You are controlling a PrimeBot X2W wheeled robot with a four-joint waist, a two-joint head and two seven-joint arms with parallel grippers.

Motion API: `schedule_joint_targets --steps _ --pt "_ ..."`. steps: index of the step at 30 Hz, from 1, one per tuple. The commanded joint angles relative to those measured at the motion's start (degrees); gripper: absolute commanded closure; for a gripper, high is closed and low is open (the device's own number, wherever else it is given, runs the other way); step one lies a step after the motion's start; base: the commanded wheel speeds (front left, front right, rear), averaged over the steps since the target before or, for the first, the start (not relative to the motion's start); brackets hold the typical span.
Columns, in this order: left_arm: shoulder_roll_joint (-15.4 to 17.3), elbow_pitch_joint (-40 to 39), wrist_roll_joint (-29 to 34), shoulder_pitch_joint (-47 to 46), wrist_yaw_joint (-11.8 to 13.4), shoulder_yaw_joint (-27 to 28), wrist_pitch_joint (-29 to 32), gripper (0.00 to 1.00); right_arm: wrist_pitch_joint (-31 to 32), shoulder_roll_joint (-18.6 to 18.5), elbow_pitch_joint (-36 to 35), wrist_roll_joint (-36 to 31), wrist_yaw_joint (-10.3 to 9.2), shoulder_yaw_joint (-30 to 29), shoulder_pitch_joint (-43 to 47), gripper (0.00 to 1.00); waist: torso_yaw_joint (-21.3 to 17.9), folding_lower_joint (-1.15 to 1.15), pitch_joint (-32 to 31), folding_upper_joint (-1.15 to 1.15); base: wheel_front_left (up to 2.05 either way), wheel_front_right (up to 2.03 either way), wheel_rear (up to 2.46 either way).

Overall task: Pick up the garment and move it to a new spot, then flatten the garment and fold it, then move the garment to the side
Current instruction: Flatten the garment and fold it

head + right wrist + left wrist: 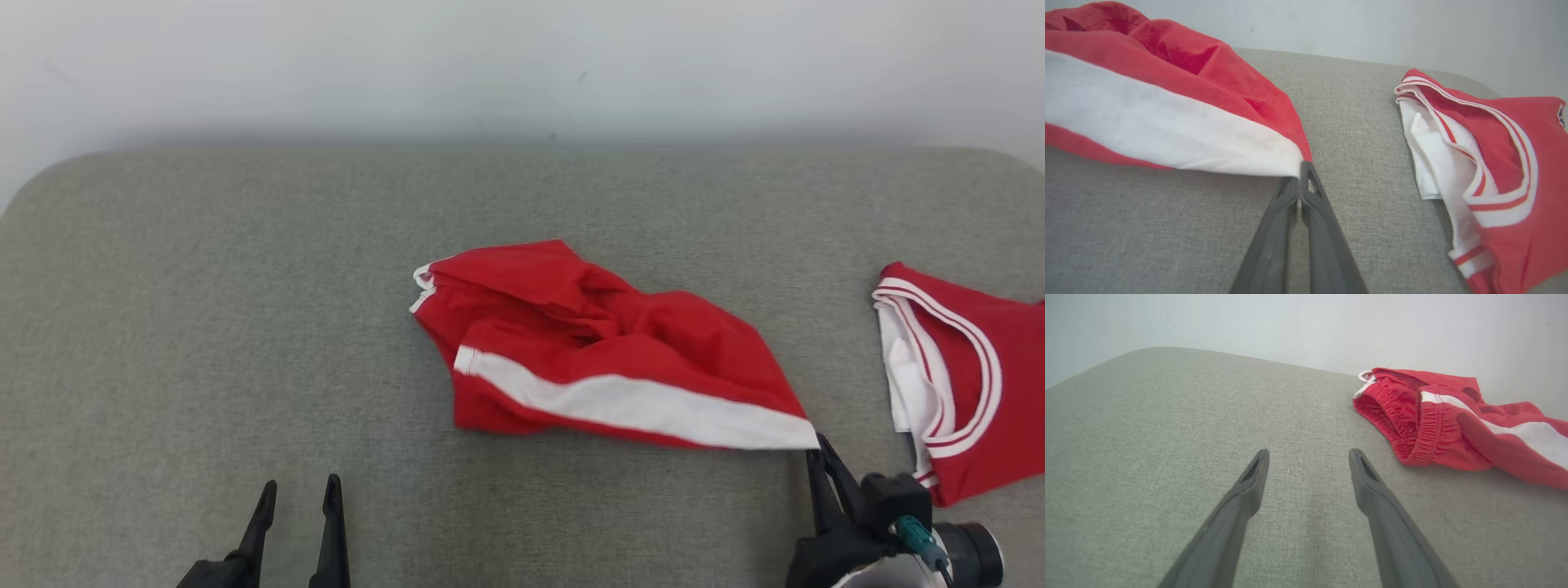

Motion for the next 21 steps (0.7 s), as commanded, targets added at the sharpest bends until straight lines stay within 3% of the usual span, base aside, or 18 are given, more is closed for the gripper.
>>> schedule_joint_targets --steps 1,9,21 --pt "-0.05 0.00 -0.55 0.54 0.03 -0.10 -0.17 0.00 0.01 -0.22 0.04 -0.56 -0.15 -0.10 0.76 0.00 -1.34 0.01 -1.20 0.00 0.00 0.00 0.00" --pt "-0.05 0.46 -0.46 1.12 0.08 0.20 -0.17 0.00 0.01 0.39 -1.65 -0.15 -0.15 -2.38 3.47 0.00 -2.80 0.01 -2.43 0.00 0.00 0.00 0.00" --pt "-0.05 -0.61 -0.32 -0.30 -0.68 -2.05 -0.17 0.00 0.01 1.54 -5.87 3.08 -0.15 0.04 3.83 0.00 -3.26 0.01 -1.43 0.00 0.00 0.00 0.00"
